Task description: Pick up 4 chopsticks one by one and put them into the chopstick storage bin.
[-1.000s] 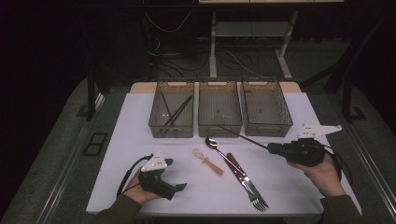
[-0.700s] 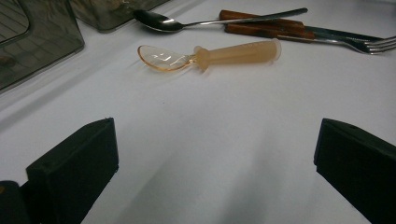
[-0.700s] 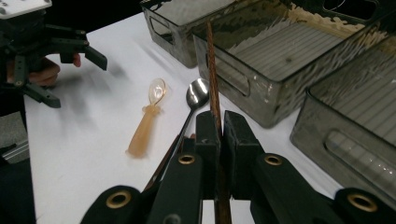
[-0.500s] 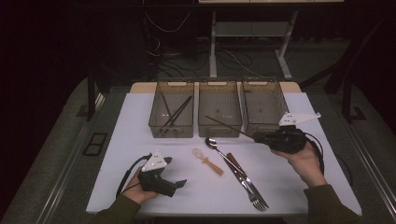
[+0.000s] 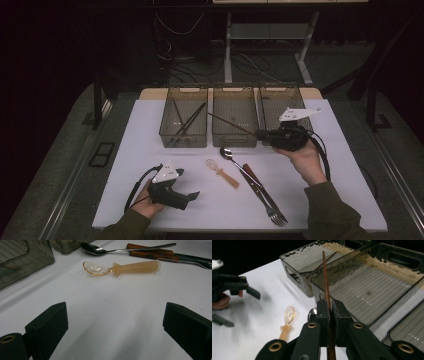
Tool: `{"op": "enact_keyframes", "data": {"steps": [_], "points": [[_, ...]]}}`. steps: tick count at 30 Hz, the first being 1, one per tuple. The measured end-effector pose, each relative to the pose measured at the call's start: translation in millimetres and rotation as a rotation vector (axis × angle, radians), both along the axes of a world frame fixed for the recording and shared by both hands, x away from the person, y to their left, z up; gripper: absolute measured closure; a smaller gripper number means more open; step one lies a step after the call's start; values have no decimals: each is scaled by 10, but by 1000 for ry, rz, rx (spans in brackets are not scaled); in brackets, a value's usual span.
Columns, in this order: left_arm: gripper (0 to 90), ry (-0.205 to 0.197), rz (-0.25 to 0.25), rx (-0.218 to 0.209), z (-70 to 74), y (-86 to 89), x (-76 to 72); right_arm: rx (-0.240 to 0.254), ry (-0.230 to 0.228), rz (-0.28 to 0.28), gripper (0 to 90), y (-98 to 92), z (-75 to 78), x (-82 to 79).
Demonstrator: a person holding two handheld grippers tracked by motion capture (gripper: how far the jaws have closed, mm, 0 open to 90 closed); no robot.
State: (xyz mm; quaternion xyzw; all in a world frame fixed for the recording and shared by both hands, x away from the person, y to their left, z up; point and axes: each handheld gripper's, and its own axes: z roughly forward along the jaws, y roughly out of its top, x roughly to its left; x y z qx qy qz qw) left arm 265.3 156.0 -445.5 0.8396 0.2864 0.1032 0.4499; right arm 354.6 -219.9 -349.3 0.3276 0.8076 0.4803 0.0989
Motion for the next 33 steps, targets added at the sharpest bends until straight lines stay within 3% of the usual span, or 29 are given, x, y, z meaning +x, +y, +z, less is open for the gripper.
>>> {"op": "enact_keyframes", "data": {"steps": [20, 33], "points": [[53, -4, -14, 4, 0, -16, -13, -47, -4, -27, 850, 754, 175, 494], [57, -14, -29, 13, -2, -25, -15, -95, 20, -83, 850, 1109, 69, 795]]}}
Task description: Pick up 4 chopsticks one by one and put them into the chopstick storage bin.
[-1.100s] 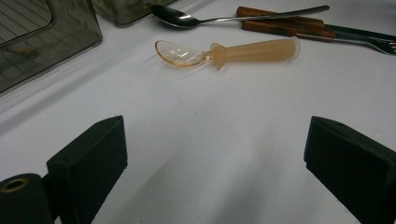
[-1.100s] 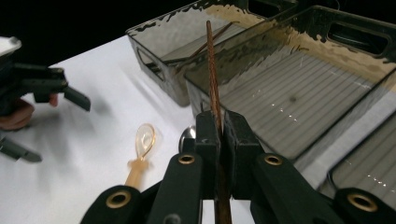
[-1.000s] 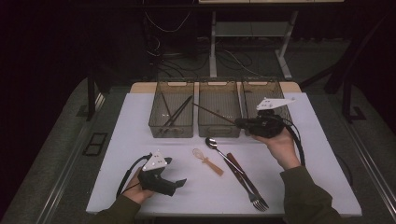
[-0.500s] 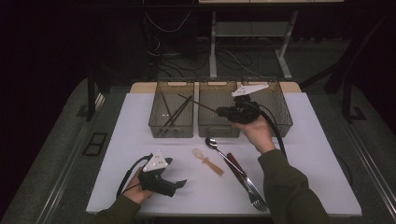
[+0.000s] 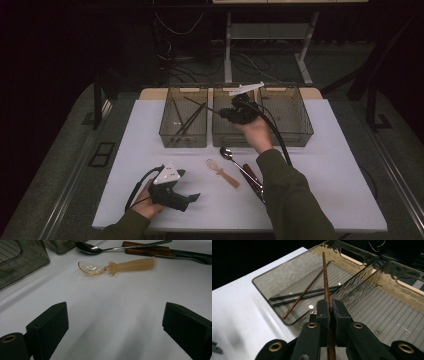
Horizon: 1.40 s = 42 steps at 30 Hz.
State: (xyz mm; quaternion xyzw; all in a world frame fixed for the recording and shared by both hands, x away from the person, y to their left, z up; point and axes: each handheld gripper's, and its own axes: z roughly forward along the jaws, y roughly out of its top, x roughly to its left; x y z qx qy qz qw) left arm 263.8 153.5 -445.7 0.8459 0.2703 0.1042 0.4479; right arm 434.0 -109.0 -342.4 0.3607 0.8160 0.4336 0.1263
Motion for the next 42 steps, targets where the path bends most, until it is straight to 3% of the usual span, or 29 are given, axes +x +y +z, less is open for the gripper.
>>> {"op": "enact_keyframes", "data": {"steps": [17, 26, 35, 42], "points": [[58, -12, 5, -1, -7, -7, 61, -51, 13, -52, 850, 415, -50, 307], [58, -24, -7, 2, 4, -11, 76, -96, 37, -76, 850, 720, -148, 473], [59, -17, -8, -7, 4, -24, 67, -134, 46, -73, 849, 1014, -224, 524], [59, -21, -17, -3, 3, -29, 69, -145, 58, -60, 835, 1087, -266, 513]]}}
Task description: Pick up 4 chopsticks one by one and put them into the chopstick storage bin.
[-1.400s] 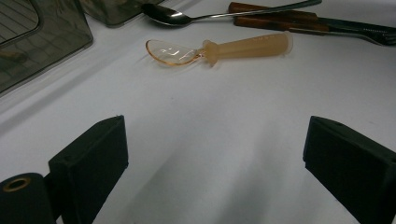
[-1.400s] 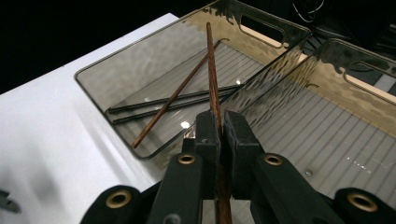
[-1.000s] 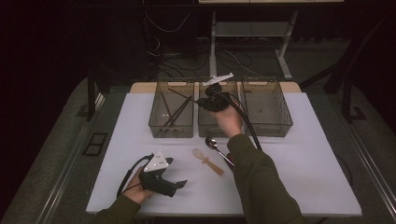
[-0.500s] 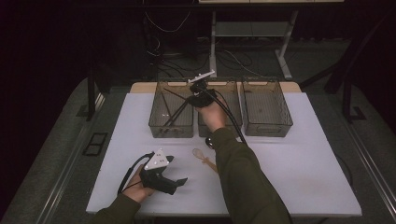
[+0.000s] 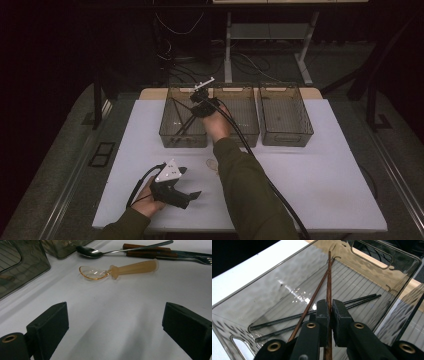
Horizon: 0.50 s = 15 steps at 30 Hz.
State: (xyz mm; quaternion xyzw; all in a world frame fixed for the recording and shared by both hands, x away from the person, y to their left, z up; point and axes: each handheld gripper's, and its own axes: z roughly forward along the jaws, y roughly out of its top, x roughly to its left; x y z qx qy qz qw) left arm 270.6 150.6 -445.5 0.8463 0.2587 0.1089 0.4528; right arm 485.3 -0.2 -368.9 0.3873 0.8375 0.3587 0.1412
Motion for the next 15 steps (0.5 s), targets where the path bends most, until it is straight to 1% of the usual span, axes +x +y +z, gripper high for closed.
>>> {"op": "enact_keyframes", "data": {"steps": [5, 9, 11, 13, 15], "points": [[59, -1, -3, 1, 0, -1, 1, 21, -13, 10, 767, -8, 31, -10], [59, -4, -5, 3, 1, 2, 2, 20, -20, 13, 699, -30, 62, -21], [58, -4, -4, 3, 0, 1, 0, 28, -12, 16, 648, -56, 78, -28], [59, -4, -5, 3, 1, -1, -3, 34, -15, 23, 592, -83, 94, -42], [58, 0, -3, -4, 0, -4, -9, 60, -13, 50, 540, -127, 110, -66]]}}
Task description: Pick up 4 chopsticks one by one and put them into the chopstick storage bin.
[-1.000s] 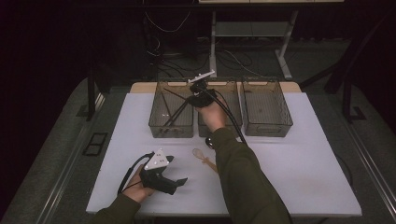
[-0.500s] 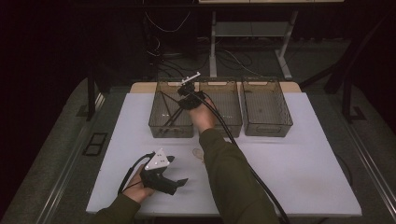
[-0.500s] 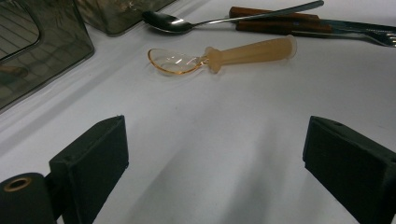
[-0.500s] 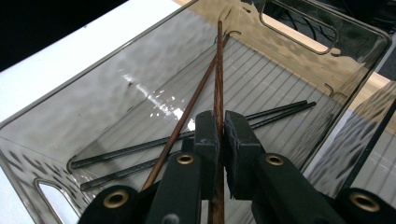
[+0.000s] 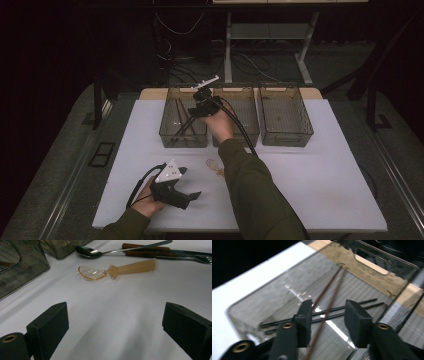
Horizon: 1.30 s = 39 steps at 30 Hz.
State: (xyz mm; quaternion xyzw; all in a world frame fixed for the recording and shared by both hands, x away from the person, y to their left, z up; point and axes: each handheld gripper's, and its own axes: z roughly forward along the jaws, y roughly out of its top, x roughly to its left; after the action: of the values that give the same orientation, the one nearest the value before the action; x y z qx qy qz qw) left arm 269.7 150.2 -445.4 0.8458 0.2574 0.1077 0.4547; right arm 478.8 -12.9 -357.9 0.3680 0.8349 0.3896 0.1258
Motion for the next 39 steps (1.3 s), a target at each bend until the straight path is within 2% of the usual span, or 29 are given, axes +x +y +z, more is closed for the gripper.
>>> {"op": "enact_keyframes", "data": {"steps": [4, 14, 16, 21, 26, 30, 39], "points": [[59, -2, 3, 5, 1, 9, 7, 17, -12, 39, 468, -118, 26, -78], [58, -2, 5, 8, 2, 6, -2, 77, -2, 89, 411, -505, 68, -305], [58, 2, 8, 9, 1, 6, -10, 73, 1, 103, 403, -591, 80, -358], [59, 0, 12, 7, -3, 12, -16, 109, 2, 113, 389, -790, 88, -484], [59, 10, 20, 4, 1, 21, -16, 101, -7, 125, 379, -1007, 67, -661], [58, 6, 10, 30, 4, 38, -15, 101, -16, 128, 378, -1169, 68, -775], [58, 10, 18, 20, -3, 42, -15, 122, -24, 125, 379, -1499, 43, -1001]]}}
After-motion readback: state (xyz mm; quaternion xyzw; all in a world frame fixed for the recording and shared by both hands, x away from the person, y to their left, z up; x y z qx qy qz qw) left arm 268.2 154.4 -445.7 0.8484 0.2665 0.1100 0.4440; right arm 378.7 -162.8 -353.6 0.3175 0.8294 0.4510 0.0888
